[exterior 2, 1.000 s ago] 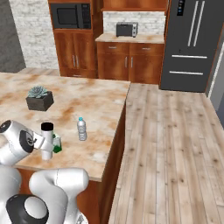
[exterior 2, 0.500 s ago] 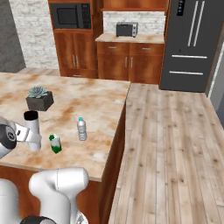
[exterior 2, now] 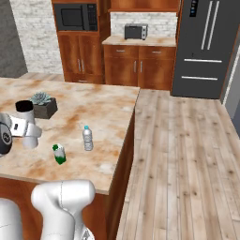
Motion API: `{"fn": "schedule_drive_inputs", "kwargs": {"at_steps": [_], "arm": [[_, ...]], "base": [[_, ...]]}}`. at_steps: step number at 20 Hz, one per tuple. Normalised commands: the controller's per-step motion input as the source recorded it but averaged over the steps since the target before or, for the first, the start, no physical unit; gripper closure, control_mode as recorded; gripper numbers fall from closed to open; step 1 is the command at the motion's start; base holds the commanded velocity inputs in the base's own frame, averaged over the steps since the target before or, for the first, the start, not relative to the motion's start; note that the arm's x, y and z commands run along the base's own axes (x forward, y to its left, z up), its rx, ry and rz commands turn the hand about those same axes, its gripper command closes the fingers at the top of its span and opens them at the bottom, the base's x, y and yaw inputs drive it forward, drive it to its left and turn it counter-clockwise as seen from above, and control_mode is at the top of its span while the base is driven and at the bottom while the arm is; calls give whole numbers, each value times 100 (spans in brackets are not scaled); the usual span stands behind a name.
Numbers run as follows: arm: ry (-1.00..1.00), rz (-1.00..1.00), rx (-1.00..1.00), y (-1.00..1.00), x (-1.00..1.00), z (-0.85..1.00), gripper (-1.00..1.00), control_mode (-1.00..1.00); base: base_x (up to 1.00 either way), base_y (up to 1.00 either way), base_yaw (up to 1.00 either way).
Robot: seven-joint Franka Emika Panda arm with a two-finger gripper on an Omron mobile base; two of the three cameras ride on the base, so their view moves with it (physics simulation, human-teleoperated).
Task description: Pick the milk, bottled water, water bottle from the counter and place them in the open cabinet.
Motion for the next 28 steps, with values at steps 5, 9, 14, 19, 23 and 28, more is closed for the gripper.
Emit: {"fn": "schedule_drive_inputs", "kwargs": {"at_steps": [5,9,14,19,23,28], "arm": [[-3,14,0,-39,-9,85,100,-100],[-11,15,0,-61,-9,62,100,-100],[-15,14,0,-66,-8,38,100,-100],[-14,17,1,-61,-11,31,100,-100],[0,1,3,-27,-9,49,100,-100],[0,-1,0,-14,-13,21,100,-100]], "base": [[0,0,0],[0,0,0],[0,0,0],[0,0,0],[0,0,0],[0,0,0]]}}
